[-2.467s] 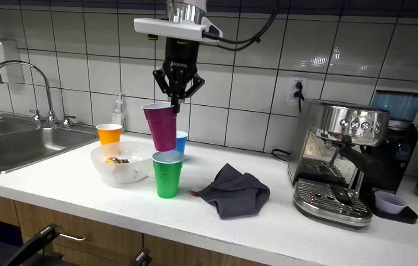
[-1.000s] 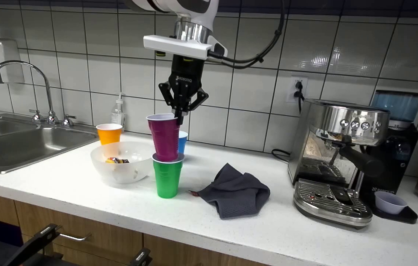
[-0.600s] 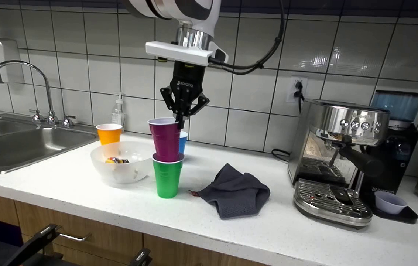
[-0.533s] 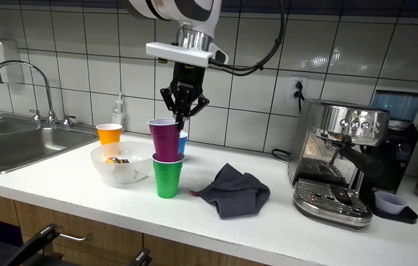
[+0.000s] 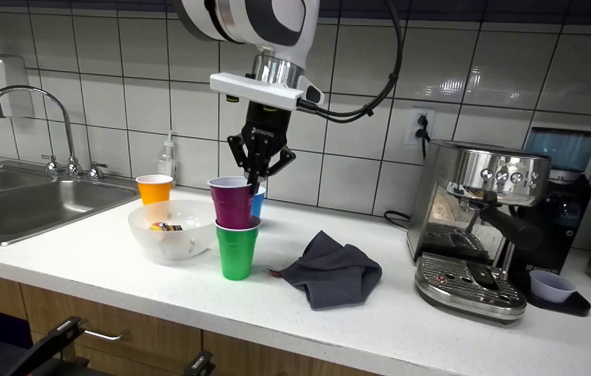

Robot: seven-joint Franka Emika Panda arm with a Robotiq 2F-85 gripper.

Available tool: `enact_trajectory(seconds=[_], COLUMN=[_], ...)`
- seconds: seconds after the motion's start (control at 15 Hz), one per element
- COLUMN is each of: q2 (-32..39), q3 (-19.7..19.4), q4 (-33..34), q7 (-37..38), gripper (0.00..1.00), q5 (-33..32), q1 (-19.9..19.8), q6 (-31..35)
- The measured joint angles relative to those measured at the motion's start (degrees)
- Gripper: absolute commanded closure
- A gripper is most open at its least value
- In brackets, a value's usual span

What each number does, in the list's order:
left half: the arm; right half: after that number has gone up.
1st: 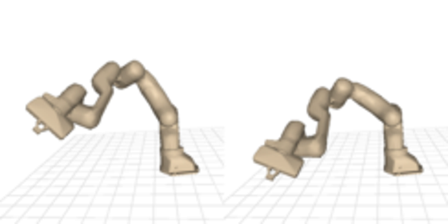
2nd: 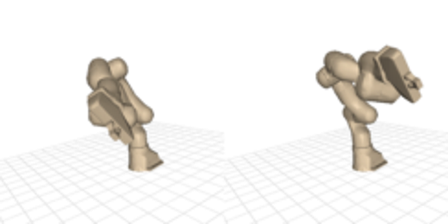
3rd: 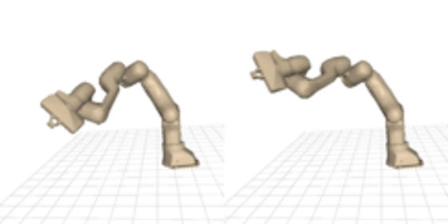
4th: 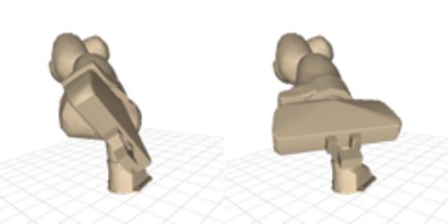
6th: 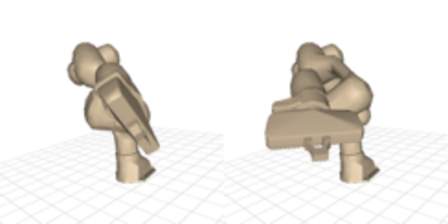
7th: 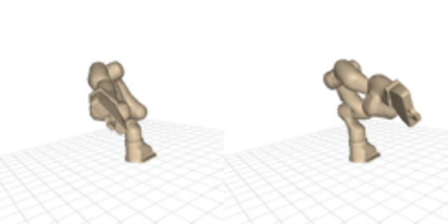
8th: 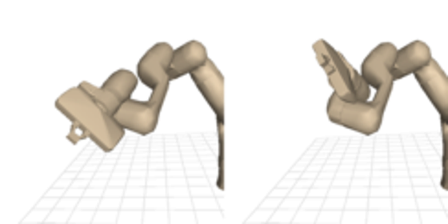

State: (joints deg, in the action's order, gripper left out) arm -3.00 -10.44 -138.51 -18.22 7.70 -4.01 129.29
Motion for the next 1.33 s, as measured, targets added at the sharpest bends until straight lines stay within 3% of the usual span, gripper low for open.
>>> enact_trajectory(seconds=[1.33], q2=[6.0], q3=[0.0], q4=[0.0], q7=[-3.5], gripper=[0.99], q5=[2.9], q1=[-1.2], q6=[4.8])
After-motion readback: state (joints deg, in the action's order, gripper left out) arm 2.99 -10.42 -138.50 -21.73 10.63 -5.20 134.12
